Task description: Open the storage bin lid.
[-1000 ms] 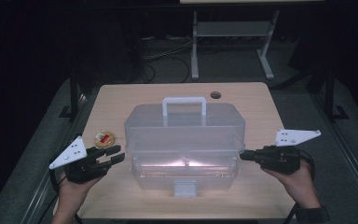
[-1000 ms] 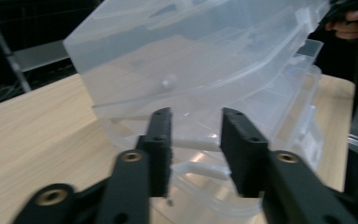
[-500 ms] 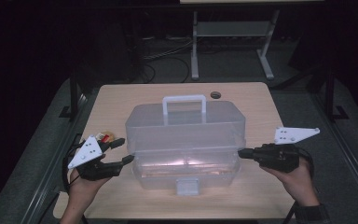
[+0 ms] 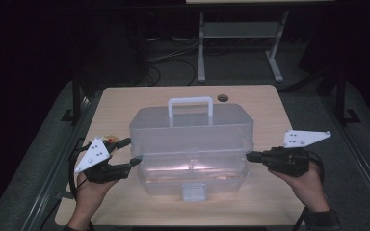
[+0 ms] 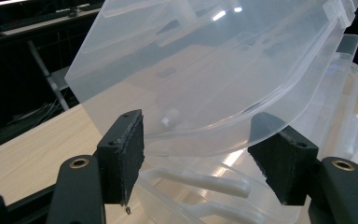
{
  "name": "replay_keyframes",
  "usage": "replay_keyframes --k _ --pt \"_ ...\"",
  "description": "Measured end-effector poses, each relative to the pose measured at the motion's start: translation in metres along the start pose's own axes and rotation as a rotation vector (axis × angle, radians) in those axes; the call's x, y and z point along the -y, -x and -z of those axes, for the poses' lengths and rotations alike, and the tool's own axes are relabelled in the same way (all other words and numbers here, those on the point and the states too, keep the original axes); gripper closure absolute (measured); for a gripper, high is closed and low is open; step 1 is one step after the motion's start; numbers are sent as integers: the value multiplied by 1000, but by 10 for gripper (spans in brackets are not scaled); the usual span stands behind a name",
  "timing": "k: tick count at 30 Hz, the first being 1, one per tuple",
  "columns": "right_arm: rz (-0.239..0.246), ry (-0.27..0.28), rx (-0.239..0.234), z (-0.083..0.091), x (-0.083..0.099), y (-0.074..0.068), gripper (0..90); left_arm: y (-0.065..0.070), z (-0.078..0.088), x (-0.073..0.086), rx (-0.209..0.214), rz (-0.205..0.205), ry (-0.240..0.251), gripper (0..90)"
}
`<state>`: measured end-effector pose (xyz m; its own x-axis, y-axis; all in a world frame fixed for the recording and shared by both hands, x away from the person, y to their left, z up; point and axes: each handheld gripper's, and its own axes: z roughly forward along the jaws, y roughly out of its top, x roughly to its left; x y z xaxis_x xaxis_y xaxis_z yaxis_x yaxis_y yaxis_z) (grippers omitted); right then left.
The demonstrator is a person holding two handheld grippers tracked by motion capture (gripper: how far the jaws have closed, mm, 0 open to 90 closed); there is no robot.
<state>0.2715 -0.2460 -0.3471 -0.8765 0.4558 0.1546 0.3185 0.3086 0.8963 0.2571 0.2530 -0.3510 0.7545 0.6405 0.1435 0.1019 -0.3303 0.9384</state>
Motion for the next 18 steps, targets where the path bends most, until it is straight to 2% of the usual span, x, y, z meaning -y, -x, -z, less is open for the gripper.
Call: replay_keyframes --k 5,11,18 --pt "-22 7 10 2 2 7 900 -3 -2 0 12 17 8 354" --pt "-13 9 10 3 -1 7 900 -4 -7 -1 18 22 10 356" --pt "-8 14 11 3 -5 8 900 -5 -9 -3 7 19 11 359"
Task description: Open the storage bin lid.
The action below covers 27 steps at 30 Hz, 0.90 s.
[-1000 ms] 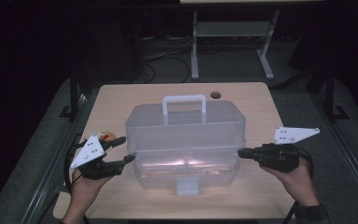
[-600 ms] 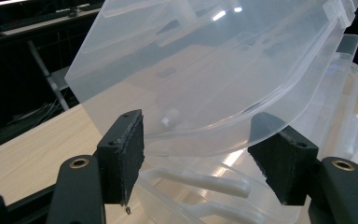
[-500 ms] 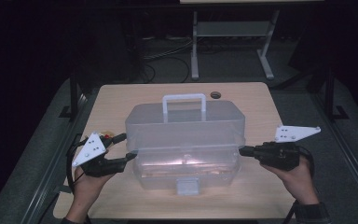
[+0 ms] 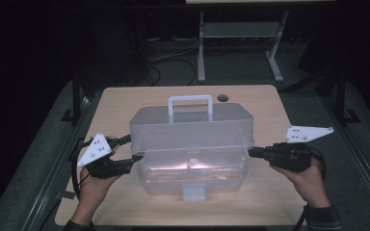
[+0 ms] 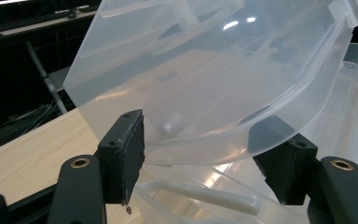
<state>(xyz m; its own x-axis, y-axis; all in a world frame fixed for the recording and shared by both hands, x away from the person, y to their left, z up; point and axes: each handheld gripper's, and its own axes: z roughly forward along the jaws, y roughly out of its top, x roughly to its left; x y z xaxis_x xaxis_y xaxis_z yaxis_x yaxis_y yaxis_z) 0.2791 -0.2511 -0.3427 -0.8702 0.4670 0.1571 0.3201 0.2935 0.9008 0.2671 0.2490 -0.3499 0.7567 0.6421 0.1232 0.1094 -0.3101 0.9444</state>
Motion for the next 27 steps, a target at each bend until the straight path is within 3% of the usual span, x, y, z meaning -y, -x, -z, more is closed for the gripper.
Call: replay_keyframes --k 27 --pt "9 20 -2 -2 -10 7 900 -7 -6 -10 -44 -13 20 385"
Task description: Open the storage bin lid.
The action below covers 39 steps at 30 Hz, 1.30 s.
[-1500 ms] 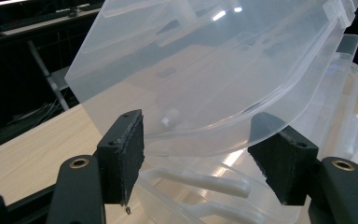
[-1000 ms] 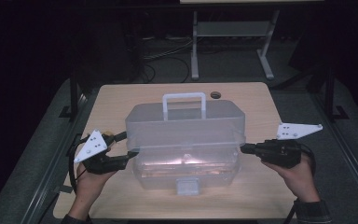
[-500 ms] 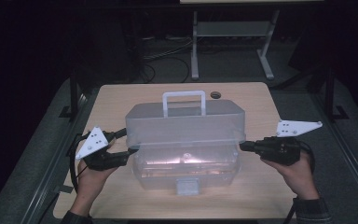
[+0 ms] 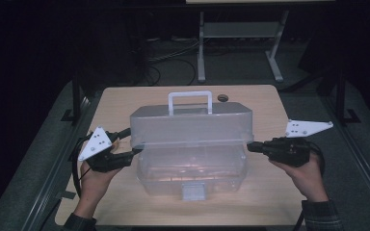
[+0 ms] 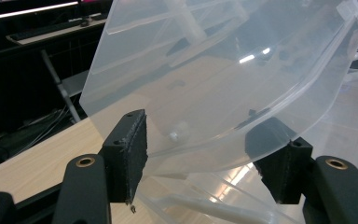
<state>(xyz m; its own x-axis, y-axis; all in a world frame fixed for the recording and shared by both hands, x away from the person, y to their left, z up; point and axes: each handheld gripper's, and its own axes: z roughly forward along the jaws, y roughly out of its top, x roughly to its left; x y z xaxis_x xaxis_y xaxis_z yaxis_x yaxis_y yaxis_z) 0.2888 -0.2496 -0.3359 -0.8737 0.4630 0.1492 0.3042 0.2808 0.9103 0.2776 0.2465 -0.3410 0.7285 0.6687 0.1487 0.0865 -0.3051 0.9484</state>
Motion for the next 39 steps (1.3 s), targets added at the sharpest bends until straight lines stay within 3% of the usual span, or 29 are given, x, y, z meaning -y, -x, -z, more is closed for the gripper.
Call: replay_keyframes --k 13,29,39 --pt "2 3 9 0 -2 2 900 -1 -4 -7 -32 -30 1 375" --pt "12 38 13 1 -12 5 900 -12 -6 -19 -47 -10 15 421" --pt "19 39 -11 -4 -17 3 900 -20 -10 -23 -71 -13 -10 487"
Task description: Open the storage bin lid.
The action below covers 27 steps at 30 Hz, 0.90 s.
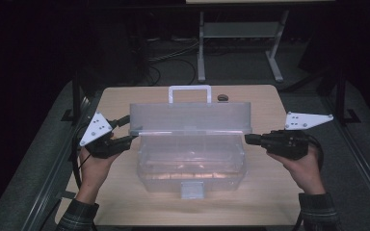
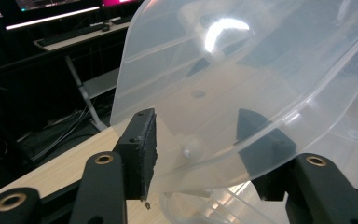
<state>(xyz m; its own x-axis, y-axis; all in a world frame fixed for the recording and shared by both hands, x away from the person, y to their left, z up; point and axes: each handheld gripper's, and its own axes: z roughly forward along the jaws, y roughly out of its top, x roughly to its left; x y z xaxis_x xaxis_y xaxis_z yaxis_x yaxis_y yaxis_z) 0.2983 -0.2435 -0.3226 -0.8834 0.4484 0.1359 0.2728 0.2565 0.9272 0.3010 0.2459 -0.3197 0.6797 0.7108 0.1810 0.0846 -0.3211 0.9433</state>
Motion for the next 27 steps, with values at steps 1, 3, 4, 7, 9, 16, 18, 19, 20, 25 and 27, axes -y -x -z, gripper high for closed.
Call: replay_keyframes --k 1,3,4,7,9,16,18,19,20,25,27 --pt "1 -1 -3 -1 0 -1 900 0 0 0 0 4 -1 487" --pt "2 -4 -12 -4 0 -2 900 -1 -1 0 -6 6 -3 502" --pt "2 -4 -12 -4 0 -2 900 -1 -1 -1 -8 1 -8 502" --pt "2 5 -3 -3 -1 -1 900 -2 -2 -3 -18 -9 -18 518" --pt "1 5 -1 -3 -2 0 900 -2 -3 -4 -19 -5 -19 519" --pt "8 10 12 -2 -6 3 900 -6 -5 -8 -27 -5 -15 534" --pt "6 9 12 -2 -8 4 900 -7 -6 -10 -33 -7 -18 536" --pt "9 8 16 -2 -10 6 900 -8 -7 -12 -35 -6 -20 541" --pt "10 7 15 -2 -11 7 900 -8 -8 -13 -37 -1 -17 542" --pt "11 2 20 -3 -16 10 900 -12 -11 -16 -41 6 -21 552" --pt "13 1 24 -4 -20 14 900 -15 -13 -19 -40 13 -25 559"
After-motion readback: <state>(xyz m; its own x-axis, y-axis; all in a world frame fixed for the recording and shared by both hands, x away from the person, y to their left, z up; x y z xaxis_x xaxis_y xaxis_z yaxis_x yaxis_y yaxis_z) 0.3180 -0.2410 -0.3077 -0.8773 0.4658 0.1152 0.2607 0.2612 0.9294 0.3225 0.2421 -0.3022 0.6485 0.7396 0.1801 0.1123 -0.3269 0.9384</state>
